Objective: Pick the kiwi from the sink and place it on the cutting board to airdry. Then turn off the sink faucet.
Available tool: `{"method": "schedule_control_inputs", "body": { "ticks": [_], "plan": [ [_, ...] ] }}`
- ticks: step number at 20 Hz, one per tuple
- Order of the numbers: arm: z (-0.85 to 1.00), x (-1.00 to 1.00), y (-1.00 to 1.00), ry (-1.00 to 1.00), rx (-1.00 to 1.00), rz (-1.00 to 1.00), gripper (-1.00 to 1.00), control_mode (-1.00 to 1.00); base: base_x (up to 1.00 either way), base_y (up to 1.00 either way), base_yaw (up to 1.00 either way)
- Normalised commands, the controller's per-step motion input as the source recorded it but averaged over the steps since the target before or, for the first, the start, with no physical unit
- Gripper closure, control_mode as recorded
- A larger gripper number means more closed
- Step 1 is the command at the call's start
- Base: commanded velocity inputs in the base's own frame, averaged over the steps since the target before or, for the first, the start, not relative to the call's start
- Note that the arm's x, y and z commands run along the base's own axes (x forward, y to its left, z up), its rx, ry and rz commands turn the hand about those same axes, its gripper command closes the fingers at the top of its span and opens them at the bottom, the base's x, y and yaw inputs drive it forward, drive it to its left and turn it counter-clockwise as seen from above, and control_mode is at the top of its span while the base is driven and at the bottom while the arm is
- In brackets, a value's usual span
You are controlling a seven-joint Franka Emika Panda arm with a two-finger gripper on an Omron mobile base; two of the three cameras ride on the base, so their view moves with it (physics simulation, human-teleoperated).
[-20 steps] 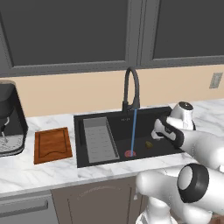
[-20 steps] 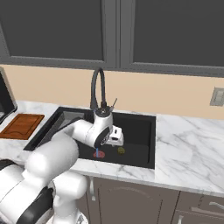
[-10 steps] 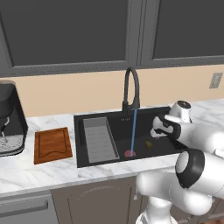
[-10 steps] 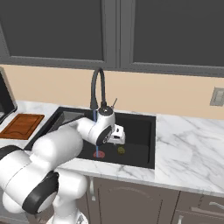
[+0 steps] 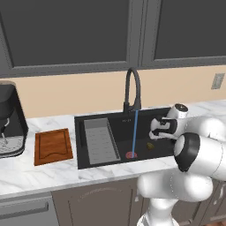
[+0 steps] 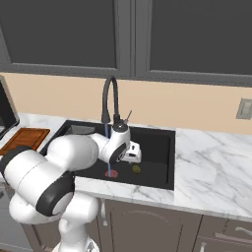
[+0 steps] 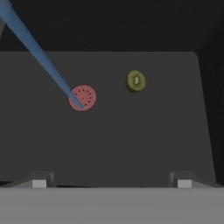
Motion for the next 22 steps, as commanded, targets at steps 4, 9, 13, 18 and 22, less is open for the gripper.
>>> {"method": "schedule_control_inputs", "body": {
  "ticks": [4,9,13,18,22],
  "plan": [
    [-0.25,0.22,0.00,0.00,0.00,0.00,-1.00,-1.00,0.00,0.00,0.00],
    [-0.14,0.18,0.00,0.01,0.01,0.00,-1.00,-1.00,0.00,0.00,0.00],
    [-0.10,0.12,0.00,0.00,0.01,0.00,-1.00,-1.00,0.00,0.00,0.00],
    [-0.13,0.06,0.00,0.00,0.00,0.00,-1.00,-1.00,0.00,0.00,0.00],
    [-0.17,0.13,-0.01,0.00,0.00,0.00,-1.00,-1.00,0.00,0.00,0.00]
  ]
}}
